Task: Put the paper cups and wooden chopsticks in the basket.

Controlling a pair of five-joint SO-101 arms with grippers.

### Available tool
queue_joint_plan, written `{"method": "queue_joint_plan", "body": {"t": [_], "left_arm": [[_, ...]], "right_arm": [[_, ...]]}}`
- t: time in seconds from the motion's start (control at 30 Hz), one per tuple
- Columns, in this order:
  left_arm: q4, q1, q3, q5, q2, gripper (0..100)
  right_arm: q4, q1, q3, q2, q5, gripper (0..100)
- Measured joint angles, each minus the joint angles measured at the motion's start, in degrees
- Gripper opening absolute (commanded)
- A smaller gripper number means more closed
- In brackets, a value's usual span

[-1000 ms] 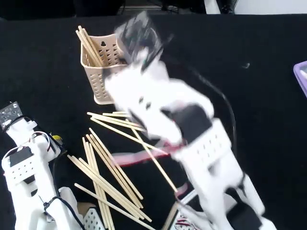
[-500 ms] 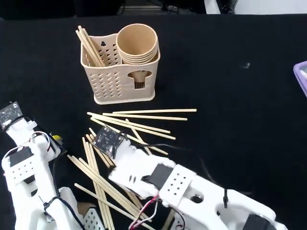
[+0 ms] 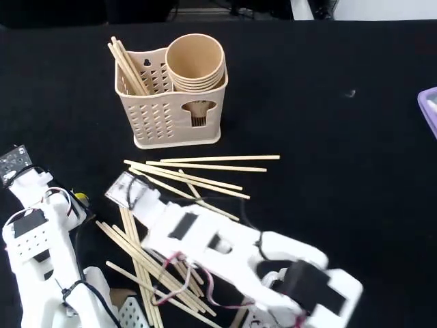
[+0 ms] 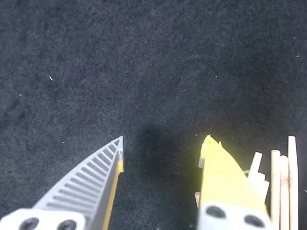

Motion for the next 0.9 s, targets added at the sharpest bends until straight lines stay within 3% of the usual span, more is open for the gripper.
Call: {"method": "queue_joint_plan", "body": {"t": [0.17, 0.47, 0.7, 0.9], "left_arm": [[0.0, 0.0, 0.0, 0.0, 0.0, 26], [0.0, 0.0, 0.0, 0.0, 0.0, 26], [0.0, 0.0, 0.0, 0.0, 0.0, 26], [0.0, 0.0, 0.0, 0.0, 0.0, 26]], "right_arm": [[5.9, 1.1, -7.0, 5.7, 0.2, 1.4], [15.9, 8.4, -11.8, 6.5, 3.8, 1.1], [25.0, 9.1, -12.0, -6.8, 7.5, 1.1], [26.5, 9.1, -12.8, -19.0, 9.4, 1.1]]}}
